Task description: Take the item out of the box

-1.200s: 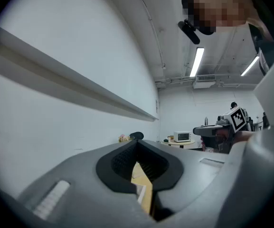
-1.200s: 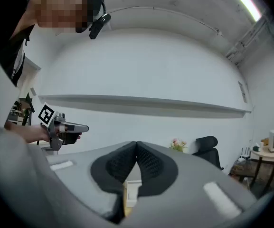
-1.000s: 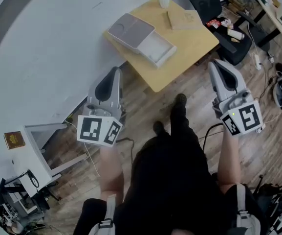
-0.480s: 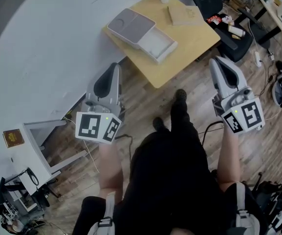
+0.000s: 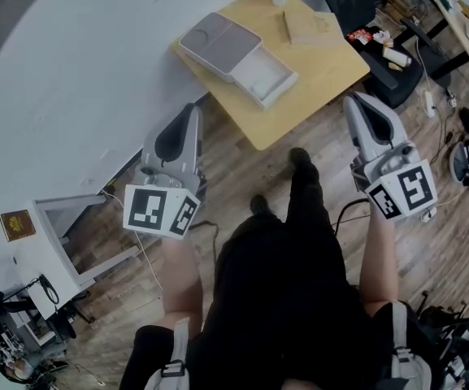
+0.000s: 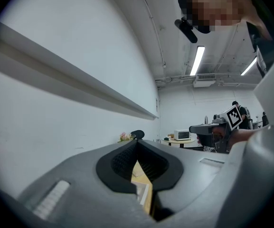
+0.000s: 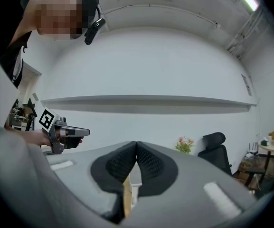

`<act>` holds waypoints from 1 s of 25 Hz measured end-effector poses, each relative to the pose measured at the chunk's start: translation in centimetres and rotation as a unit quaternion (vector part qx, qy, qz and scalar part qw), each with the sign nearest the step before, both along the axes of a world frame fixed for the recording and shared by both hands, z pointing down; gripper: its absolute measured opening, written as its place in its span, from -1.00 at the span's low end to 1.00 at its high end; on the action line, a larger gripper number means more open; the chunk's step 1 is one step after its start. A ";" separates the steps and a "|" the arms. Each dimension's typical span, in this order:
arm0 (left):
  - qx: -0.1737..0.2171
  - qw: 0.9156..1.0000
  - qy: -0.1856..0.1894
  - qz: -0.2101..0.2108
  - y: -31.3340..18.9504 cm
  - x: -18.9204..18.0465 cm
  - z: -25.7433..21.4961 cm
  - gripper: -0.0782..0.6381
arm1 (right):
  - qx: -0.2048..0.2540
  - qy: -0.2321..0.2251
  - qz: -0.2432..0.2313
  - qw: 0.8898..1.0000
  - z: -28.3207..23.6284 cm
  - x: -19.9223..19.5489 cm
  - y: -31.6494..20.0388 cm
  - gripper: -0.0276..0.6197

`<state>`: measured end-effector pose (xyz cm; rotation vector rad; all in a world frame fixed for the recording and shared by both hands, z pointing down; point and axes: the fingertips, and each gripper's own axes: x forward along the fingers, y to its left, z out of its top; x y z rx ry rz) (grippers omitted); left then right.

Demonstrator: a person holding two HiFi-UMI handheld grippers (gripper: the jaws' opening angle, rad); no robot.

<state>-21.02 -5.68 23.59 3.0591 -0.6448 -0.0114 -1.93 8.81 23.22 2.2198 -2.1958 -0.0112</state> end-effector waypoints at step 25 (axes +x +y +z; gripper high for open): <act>-0.005 0.992 -0.027 -0.126 -7.3 7.1 0.2 -0.76 | -0.017 0.014 -0.233 0.972 1.2 5.7 -14.8 -0.91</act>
